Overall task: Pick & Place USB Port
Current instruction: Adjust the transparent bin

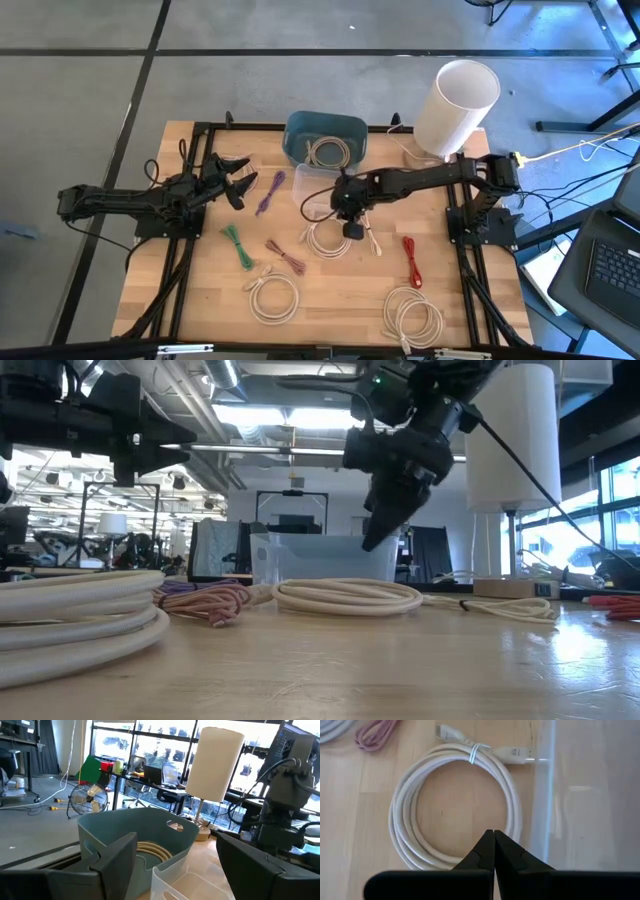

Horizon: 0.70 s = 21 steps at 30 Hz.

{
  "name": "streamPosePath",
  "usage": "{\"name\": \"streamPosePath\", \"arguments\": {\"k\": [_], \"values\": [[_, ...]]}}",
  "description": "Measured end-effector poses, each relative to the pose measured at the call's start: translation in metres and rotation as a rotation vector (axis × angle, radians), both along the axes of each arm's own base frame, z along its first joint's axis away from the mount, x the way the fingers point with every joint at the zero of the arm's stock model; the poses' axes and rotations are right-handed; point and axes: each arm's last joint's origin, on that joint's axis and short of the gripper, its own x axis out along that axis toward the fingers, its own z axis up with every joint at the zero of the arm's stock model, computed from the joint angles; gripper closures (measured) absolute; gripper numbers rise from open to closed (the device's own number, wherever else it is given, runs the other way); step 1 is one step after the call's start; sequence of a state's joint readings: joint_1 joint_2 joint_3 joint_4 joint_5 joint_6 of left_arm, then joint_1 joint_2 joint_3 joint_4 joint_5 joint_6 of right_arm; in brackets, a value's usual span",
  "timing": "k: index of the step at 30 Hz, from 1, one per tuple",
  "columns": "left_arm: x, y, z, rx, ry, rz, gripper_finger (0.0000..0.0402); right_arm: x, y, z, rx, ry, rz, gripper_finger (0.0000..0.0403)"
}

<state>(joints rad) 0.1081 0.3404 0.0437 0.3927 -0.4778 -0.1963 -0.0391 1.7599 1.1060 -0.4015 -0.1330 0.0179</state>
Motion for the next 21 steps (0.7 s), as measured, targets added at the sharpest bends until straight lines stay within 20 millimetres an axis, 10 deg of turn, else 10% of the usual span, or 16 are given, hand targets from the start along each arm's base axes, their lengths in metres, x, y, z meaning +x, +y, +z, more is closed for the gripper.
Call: {"name": "streamPosePath", "arguments": {"k": [21], "values": [[0.000, 0.000, 0.000, 0.000, 0.000, 0.000, 0.0135, -0.004, -0.012, -0.016, -0.139, -0.056, -0.067, 0.0403]]}}
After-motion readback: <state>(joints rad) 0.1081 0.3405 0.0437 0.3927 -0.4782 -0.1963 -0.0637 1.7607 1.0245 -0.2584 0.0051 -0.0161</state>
